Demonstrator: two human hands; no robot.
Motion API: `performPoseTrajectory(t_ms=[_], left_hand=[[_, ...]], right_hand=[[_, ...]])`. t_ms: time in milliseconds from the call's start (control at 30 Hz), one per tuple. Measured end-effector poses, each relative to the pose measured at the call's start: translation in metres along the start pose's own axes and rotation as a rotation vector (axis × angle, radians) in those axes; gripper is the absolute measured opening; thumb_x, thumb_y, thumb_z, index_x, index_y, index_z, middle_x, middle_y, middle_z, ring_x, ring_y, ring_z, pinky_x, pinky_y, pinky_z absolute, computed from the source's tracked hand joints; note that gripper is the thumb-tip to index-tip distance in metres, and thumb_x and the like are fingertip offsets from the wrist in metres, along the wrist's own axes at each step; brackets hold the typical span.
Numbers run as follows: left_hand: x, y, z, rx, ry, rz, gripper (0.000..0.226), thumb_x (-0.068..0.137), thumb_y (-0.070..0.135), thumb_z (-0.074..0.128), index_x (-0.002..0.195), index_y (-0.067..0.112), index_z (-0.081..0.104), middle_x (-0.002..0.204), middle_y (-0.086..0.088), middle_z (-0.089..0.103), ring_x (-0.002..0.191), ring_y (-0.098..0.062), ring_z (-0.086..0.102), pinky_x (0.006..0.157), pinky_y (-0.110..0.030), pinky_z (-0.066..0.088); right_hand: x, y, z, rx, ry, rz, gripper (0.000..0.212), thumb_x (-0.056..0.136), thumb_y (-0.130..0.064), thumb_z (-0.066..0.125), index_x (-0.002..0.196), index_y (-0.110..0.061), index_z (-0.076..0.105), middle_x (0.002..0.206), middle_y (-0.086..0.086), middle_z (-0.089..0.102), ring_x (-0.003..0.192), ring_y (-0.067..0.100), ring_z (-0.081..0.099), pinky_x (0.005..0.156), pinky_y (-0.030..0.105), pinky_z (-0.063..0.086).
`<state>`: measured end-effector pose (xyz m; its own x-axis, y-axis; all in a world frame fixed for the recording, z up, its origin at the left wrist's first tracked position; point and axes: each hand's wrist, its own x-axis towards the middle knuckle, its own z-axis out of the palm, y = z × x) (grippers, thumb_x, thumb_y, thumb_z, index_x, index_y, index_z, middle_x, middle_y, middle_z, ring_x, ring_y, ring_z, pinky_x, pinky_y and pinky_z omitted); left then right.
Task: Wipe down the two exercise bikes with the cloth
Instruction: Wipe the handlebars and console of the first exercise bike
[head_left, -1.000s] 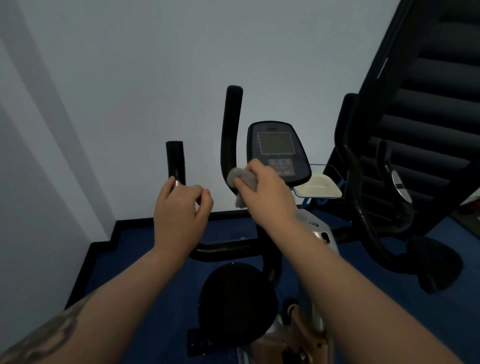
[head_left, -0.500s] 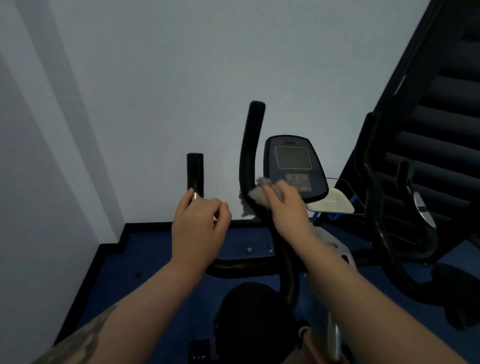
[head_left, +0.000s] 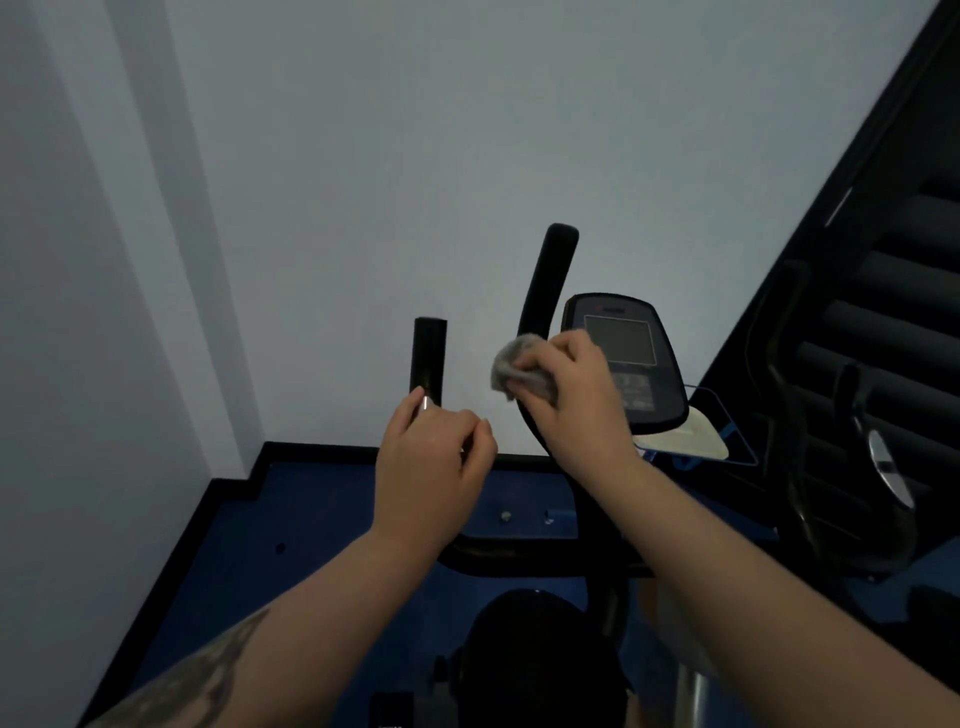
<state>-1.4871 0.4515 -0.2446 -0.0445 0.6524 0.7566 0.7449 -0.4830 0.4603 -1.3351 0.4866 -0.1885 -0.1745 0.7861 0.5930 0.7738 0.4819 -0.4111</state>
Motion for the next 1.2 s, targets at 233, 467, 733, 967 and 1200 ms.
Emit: performPoseTrajectory(t_ms=[233, 467, 733, 967, 1200], left_hand=[[-0.001, -0.001, 0.000, 0.004, 0.005, -0.005, 0.038, 0.095, 0.020, 0.043, 0.059, 0.012, 0.052, 0.052, 0.005, 0.043, 0.051, -0.014, 0.041, 0.113, -0.032, 0.032], [0.000, 0.000, 0.000, 0.017, 0.025, 0.016, 0.038, 0.095, 0.019, 0.044, 0.058, 0.012, 0.050, 0.051, 0.005, 0.042, 0.050, -0.013, 0.039, 0.111, -0.034, 0.035], [-0.001, -0.002, 0.000, 0.018, 0.032, 0.007, 0.038, 0.095, 0.019, 0.043, 0.058, 0.011, 0.049, 0.051, 0.005, 0.040, 0.050, -0.014, 0.038, 0.111, -0.036, 0.037], [0.000, -0.003, 0.001, 0.011, 0.035, 0.020, 0.038, 0.095, 0.021, 0.042, 0.059, 0.013, 0.047, 0.052, 0.006, 0.041, 0.050, -0.012, 0.038, 0.110, -0.038, 0.038], [0.000, -0.002, -0.002, -0.004, -0.023, -0.014, 0.040, 0.095, 0.021, 0.039, 0.062, 0.008, 0.056, 0.055, 0.001, 0.054, 0.051, -0.018, 0.045, 0.111, -0.037, 0.035]], right_hand=[[0.064, -0.008, -0.019, 0.244, 0.229, 0.109, 0.016, 0.089, -0.023, 0.066, 0.101, -0.025, 0.056, 0.103, -0.006, 0.044, 0.087, -0.007, 0.050, 0.073, 0.006, 0.041], [0.032, 0.008, 0.001, 0.167, -0.026, 0.174, 0.013, 0.091, -0.027, 0.063, 0.089, -0.028, 0.050, 0.100, 0.000, 0.050, 0.083, 0.002, 0.053, 0.064, 0.015, 0.042], [0.072, -0.020, -0.011, -0.061, 0.157, 0.066, 0.011, 0.092, -0.021, 0.058, 0.100, -0.022, 0.052, 0.103, -0.005, 0.046, 0.079, 0.017, 0.053, 0.057, 0.028, 0.038], [0.016, -0.015, -0.017, -0.007, -0.291, 0.082, 0.020, 0.086, -0.024, 0.066, 0.079, -0.026, 0.048, 0.091, -0.007, 0.050, 0.078, 0.014, 0.055, 0.061, 0.031, 0.046], [0.024, -0.020, -0.015, 0.050, -0.084, 0.151, 0.014, 0.091, -0.026, 0.063, 0.096, -0.017, 0.053, 0.100, -0.002, 0.046, 0.088, 0.022, 0.056, 0.071, 0.036, 0.047]])
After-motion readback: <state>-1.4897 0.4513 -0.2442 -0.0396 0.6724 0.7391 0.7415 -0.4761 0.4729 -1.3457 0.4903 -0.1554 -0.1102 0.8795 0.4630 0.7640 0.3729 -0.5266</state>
